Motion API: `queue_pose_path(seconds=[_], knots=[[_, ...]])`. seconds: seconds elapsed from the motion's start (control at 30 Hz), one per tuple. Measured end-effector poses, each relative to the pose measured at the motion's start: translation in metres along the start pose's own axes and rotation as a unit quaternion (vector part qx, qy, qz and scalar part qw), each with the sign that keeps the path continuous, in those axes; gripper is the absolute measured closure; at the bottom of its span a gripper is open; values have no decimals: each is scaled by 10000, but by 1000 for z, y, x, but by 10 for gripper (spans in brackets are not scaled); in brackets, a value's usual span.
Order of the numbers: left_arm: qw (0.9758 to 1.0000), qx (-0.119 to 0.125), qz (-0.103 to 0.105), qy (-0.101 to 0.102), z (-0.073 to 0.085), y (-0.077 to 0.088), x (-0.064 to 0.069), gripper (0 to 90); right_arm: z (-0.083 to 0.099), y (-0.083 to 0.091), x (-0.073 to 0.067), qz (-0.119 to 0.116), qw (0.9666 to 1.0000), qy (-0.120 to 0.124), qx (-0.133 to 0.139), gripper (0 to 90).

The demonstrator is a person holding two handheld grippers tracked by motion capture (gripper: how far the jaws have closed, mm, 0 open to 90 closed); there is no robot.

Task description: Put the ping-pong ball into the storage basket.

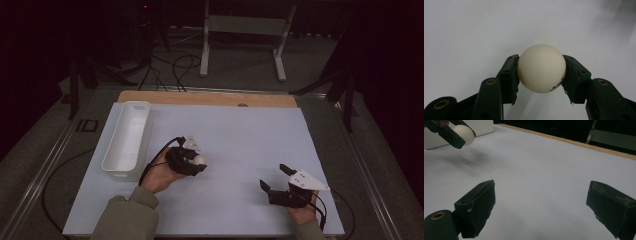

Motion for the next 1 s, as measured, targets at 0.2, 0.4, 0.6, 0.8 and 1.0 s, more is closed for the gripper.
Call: queue_pose_path(seconds=[0.2,0.4,0.6,0.8,1.0], knots=[[10000,-12,-29,-18,0,1,-1,512,0,0,0,2,10000,-4,-2,83],[10000,14,-37,-7,0,2,-1,512,0,0,0,5,10000,-4,-4,83],[10000,12,-34,-19,-1,4,0,512,0,0,0,8,10000,-5,-8,83],[10000,11,-42,-29,-2,6,-1,512,0,0,0,7,10000,-6,-6,83],[10000,6,-29,-61,-3,7,0,512,0,0,0,9,10000,-6,-5,83]])
Point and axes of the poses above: each handheld gripper's, and its own axes: y roughly backward along the jaws, z roughly out of its underside, x roughly to its right, the point moved 4 cm from there along -y, roughly forward along the jaws, and after that the axes turned 2 degrees about -z, right-handed, at the moved point
